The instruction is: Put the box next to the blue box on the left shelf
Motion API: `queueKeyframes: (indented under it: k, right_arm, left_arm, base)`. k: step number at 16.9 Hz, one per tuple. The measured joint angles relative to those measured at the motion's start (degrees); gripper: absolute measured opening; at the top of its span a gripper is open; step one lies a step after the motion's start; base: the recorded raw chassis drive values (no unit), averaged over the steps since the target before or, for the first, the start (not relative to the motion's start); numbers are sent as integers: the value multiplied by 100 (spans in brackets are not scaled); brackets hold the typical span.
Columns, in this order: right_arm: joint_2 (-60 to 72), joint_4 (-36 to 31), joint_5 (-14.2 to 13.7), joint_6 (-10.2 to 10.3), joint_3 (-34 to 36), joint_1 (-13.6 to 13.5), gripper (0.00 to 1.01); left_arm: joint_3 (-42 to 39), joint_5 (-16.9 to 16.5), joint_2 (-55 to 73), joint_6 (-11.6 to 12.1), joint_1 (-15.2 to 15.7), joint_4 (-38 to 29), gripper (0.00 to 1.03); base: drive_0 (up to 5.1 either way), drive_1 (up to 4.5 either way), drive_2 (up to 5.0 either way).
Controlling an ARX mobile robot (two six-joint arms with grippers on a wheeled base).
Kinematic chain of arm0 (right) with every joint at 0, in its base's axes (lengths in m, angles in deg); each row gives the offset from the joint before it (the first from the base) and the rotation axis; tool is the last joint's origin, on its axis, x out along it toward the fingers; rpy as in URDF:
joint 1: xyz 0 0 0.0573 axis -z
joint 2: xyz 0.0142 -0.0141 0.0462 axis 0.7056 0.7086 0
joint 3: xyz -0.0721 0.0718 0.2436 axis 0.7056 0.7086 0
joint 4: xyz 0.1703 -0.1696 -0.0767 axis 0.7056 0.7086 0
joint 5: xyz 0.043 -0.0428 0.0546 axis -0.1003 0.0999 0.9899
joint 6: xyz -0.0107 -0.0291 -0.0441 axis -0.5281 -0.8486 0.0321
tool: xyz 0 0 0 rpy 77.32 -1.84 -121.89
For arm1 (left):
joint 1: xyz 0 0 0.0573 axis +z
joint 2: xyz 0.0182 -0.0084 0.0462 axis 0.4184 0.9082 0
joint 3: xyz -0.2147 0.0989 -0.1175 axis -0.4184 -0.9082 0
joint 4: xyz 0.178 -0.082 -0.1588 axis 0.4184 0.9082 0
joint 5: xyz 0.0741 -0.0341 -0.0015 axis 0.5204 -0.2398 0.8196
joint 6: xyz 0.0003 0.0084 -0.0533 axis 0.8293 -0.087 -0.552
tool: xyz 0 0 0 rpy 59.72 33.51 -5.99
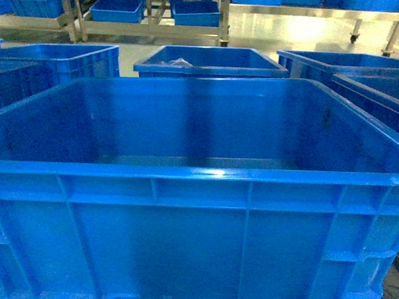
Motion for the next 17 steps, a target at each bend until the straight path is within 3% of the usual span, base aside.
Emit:
queueKeyframes:
  k: [1,2,3,6,7,9,17]
  right_arm:
    - [-229,103,66,0,157,90,2]
    - [-470,243,448,-4,262,398,2]
    - [-680,337,498,-2,334,586,2]
    - [-1360,789,557,-2,592,564,2]
    - [-1578,949,555,-4,634,564,2]
    - [-1810,927,557,-2,837,564,2]
    - [-3139,2181,557,-2,837,564,2]
  left_arm:
    - [-127,-7,-225,0,-4,122,2]
    - [-229,-4,-455,0,-4,240,2]
    - [-293,-4,-638,0,-4,343,2]
    - [-525,-9,-1364,0,-7,863,2]
    - [-658,-11,-1440,0,-7,632,2]
    - [-715,-9,-1794,0,-7,1051,2]
    - [-715,-9,-3147,0,-7,2295,2]
  base:
    - [0,0,0]
    - [0,0,0]
    - [0,0,0]
    - [0,0,0]
    - [0,0,0]
    - [0,0,0]
    - [0,0,0]
